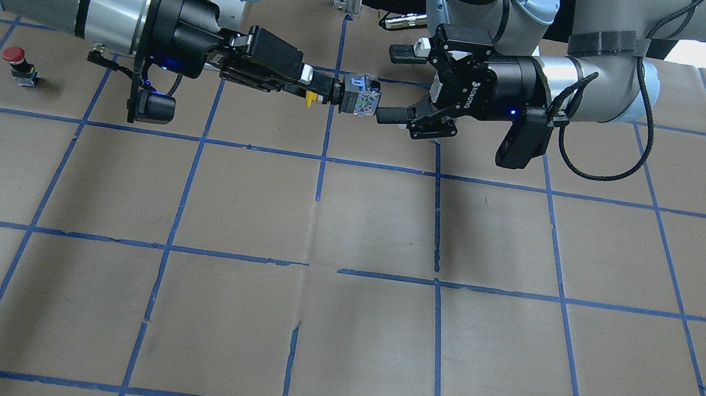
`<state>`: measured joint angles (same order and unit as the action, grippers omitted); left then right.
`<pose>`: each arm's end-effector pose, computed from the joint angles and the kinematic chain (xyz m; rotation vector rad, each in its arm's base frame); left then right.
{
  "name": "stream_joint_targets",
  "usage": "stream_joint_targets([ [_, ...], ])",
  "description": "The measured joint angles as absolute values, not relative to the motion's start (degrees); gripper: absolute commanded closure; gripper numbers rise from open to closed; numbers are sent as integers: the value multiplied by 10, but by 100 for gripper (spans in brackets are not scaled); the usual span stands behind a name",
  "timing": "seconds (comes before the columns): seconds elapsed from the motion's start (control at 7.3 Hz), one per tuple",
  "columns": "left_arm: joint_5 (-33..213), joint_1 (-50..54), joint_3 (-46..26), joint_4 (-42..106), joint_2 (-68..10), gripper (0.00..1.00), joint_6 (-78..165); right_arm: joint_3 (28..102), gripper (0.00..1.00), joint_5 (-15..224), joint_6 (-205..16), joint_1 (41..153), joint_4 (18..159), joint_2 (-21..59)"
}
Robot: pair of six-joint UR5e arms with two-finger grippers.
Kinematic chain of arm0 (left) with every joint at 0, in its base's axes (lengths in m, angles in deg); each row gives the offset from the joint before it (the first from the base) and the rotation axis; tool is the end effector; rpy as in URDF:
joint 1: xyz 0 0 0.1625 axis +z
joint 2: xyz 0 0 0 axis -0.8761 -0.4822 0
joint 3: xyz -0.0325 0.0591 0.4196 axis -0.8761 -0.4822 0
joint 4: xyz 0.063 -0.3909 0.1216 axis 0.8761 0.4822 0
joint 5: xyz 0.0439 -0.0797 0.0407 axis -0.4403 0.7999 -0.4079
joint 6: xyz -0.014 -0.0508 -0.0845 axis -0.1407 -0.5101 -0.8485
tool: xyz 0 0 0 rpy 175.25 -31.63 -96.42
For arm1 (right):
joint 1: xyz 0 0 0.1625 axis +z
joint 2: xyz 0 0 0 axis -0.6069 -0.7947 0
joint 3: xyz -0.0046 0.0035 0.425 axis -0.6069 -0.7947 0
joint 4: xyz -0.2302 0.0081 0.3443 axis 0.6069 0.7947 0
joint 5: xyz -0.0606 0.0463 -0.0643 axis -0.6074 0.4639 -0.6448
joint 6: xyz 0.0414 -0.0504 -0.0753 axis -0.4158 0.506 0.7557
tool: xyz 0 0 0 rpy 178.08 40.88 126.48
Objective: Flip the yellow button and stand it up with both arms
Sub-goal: 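Open the left gripper and pull it back while the right gripper holds the button, then carry the yellow button with the right gripper and lower it upright onto the table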
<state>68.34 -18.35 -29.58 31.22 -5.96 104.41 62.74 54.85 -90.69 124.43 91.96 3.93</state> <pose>-0.1519 -0.4591 0.4015 0.0939 -1.5712 0.1936 0.1959 -0.5212 0.4814 0.4433 1.9886 0.3737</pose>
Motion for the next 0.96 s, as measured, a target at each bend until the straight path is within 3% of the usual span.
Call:
stream_joint_targets([
  [0.41, 598, -171, -280, 285, -62, 0, 1011, 590, 79, 288, -811, 1211, 919, 6],
  [0.96, 276, -166, -190, 64, -97, 0, 791, 591, 80, 49, -426, 1170, 922, -13],
])
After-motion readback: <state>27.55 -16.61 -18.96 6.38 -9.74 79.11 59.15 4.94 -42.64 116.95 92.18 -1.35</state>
